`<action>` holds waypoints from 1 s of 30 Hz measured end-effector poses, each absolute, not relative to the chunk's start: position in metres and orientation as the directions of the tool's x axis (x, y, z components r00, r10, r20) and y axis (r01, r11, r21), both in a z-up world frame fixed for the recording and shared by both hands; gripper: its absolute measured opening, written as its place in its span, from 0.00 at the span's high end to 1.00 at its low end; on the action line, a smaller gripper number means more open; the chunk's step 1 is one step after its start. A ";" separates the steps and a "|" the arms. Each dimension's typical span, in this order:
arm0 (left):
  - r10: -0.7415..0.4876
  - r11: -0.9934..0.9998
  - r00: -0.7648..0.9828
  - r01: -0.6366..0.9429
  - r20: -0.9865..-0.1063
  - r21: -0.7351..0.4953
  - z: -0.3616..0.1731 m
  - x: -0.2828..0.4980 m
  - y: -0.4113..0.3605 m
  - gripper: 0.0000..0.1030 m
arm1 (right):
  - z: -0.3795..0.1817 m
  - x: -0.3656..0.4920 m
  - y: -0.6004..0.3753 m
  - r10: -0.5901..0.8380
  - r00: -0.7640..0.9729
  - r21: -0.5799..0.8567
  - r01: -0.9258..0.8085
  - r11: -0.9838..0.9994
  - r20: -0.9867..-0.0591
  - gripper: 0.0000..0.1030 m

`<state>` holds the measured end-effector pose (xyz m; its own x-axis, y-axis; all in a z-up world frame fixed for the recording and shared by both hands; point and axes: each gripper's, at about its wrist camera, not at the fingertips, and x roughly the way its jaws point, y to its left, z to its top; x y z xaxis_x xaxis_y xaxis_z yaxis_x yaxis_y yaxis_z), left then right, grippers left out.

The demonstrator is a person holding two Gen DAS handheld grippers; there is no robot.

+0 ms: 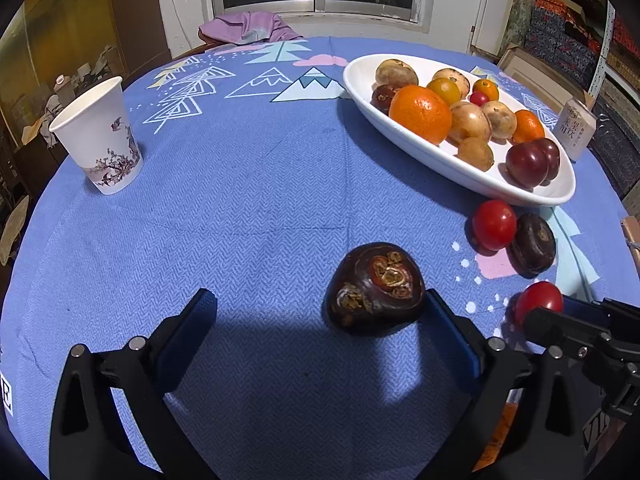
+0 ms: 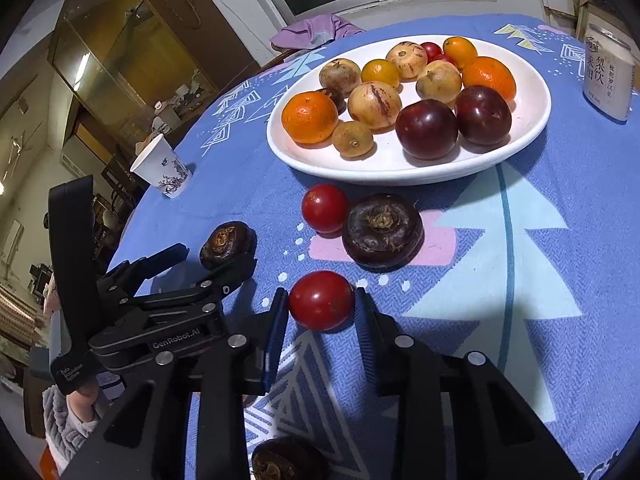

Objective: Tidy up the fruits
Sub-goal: 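Grasp the dark mangosteen with the left tool while the right tool grasps a cherry tomato, then carry the mangosteen and tomato over the white plate and open both tools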

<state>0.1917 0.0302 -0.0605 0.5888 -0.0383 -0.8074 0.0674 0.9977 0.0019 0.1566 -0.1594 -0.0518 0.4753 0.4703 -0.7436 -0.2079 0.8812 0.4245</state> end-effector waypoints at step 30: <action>-0.206 0.975 0.727 0.211 -0.654 -0.073 0.027 0.172 -0.006 0.58 | 0.033 0.139 -0.252 0.451 0.707 0.496 -0.161 0.853 -0.545 0.67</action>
